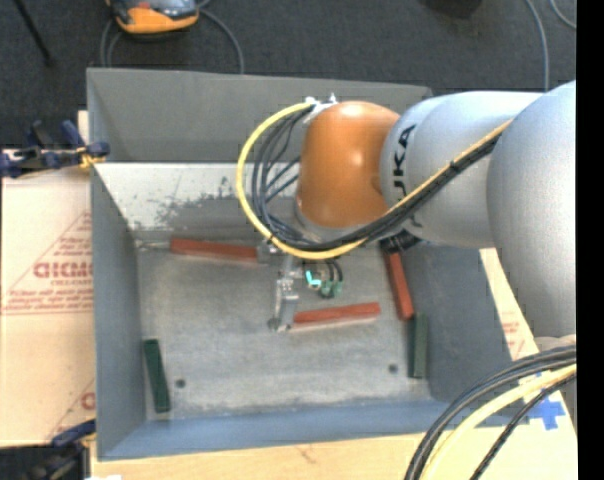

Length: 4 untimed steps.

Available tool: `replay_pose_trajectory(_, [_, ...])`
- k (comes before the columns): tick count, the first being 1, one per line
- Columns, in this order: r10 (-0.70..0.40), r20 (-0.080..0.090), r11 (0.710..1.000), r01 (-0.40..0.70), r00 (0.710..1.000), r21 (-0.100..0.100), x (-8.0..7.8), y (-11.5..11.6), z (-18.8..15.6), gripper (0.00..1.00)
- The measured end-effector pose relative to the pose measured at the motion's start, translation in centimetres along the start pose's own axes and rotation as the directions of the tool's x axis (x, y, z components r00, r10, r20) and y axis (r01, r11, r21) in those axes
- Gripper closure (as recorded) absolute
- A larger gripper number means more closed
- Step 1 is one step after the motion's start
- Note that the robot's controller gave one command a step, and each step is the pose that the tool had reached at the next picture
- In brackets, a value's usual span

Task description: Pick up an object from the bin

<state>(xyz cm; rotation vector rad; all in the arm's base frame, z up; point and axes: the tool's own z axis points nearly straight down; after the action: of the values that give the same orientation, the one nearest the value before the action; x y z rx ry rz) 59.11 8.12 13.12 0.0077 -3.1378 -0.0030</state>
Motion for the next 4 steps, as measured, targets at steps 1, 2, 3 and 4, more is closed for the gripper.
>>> replay_pose_trajectory(1, [0.001,0.008,1.000,-0.001,1.000,-0.001,-0.2,0.0,-0.4,0.00])
replay_pose_trajectory(2, [-0.055,0.011,0.998,0.055,0.998,0.001,-1.0,-3.8,1.7,0.00])
replay_pose_trajectory(3, [-0.084,0.006,0.996,0.084,0.996,0.006,0.7,-6.9,3.3,0.00])
replay_pose_trajectory(4, [-0.249,0.006,0.969,0.249,0.969,0.003,-0.8,-11.1,1.6,0.00])
